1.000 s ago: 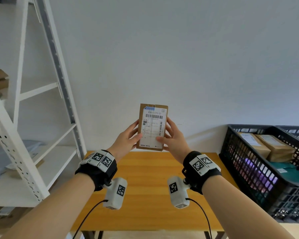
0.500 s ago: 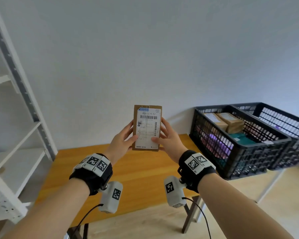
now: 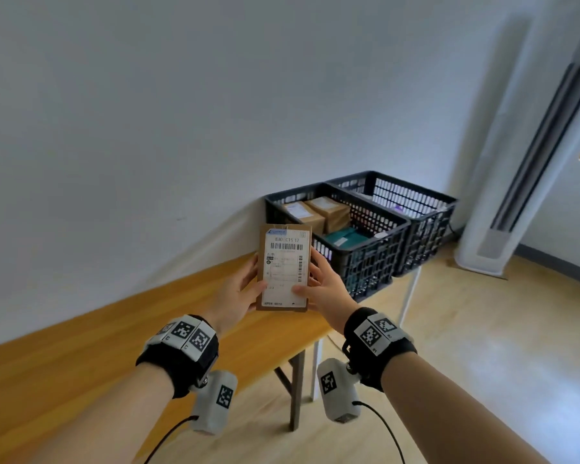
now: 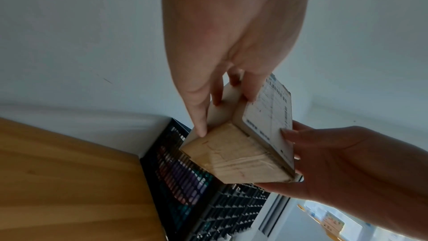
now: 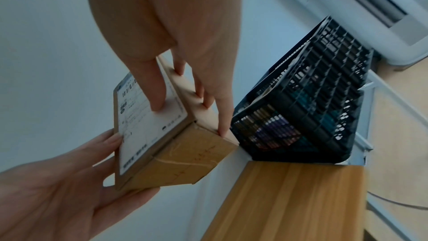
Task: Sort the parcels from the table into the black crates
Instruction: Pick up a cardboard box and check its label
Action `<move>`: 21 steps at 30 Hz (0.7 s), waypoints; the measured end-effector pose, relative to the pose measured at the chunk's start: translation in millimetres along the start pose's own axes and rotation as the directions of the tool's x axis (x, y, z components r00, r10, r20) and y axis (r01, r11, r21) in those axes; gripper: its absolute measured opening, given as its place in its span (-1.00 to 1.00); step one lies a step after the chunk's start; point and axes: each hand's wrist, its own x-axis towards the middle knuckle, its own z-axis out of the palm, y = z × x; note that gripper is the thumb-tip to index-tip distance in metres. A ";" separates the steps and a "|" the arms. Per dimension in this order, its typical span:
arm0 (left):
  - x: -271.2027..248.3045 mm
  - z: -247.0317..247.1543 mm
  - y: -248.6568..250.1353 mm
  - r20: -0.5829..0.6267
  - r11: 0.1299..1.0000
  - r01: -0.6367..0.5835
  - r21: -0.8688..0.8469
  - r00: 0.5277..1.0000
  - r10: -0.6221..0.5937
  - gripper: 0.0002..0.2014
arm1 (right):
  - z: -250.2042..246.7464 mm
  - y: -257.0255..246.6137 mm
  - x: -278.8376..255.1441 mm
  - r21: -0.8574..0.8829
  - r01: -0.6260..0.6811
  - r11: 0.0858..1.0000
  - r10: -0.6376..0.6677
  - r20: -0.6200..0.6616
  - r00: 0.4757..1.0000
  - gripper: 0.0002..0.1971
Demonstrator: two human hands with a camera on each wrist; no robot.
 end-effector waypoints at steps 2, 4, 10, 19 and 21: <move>15.9 26.3 3.4 0.016 1.000 0.010 0.014 1.000 -0.010 -0.43 | -31.2 0.0 1.1 0.008 -0.005 1.000 0.006 -0.019 1.000 -0.11; 32.3 54.3 7.4 0.026 0.999 0.020 0.026 0.999 -0.021 -0.42 | -63.1 -1.2 3.1 0.023 -0.004 1.000 0.005 -0.029 1.000 -0.13; 79.9 149.0 21.7 0.026 0.997 0.050 0.051 0.998 -0.052 -0.44 | -165.8 -2.0 15.7 0.031 -0.039 0.999 0.040 -0.028 0.999 -0.12; 145.8 280.5 33.7 0.049 0.997 0.083 -0.005 0.995 -0.083 -0.47 | -308.4 4.7 27.2 0.018 -0.058 0.998 0.059 -0.053 0.997 -0.13; 162.3 303.3 36.4 0.073 0.996 0.092 -0.006 0.993 -0.091 -0.46 | -335.0 4.6 29.8 0.023 -0.057 0.998 0.058 -0.061 0.996 -0.14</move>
